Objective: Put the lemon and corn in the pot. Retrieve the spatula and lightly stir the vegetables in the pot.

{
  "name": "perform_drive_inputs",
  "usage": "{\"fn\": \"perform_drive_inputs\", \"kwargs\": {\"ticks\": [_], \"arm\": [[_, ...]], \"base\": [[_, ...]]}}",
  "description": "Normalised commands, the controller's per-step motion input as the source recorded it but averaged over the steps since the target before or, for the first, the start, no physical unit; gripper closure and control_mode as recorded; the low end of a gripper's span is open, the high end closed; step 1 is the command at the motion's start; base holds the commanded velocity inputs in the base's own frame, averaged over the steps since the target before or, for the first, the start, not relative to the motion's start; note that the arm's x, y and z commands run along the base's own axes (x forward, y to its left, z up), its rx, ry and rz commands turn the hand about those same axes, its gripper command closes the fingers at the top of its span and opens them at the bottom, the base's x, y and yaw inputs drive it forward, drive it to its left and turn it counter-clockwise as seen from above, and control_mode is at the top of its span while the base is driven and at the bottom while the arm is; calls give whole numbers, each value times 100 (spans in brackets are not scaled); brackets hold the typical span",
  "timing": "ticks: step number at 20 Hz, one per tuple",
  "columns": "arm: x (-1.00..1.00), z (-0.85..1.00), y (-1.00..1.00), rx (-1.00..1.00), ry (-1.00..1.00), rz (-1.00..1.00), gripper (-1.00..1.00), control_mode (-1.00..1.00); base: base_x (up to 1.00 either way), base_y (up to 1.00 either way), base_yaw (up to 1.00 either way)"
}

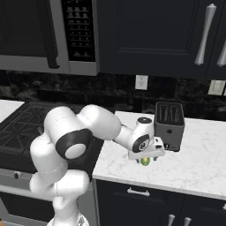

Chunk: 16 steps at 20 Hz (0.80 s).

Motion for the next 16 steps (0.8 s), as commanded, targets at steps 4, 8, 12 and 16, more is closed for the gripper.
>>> {"fn": "perform_drive_inputs", "kwargs": {"ticks": [4, 8, 12, 16], "arm": [[1, -25, 0, 0, 3, 4, 100, -100], [-63, 4, 0, 3, 0, 15, 100, -100], [-100, 49, 9, -9, -16, 39, 100, -100], [-92, 94, 79, -52, -10, 56, 100, -100]], "base": [[0, 0, 0], [0, 0, 0], [0, 0, 0], [0, 0, 0]]}}
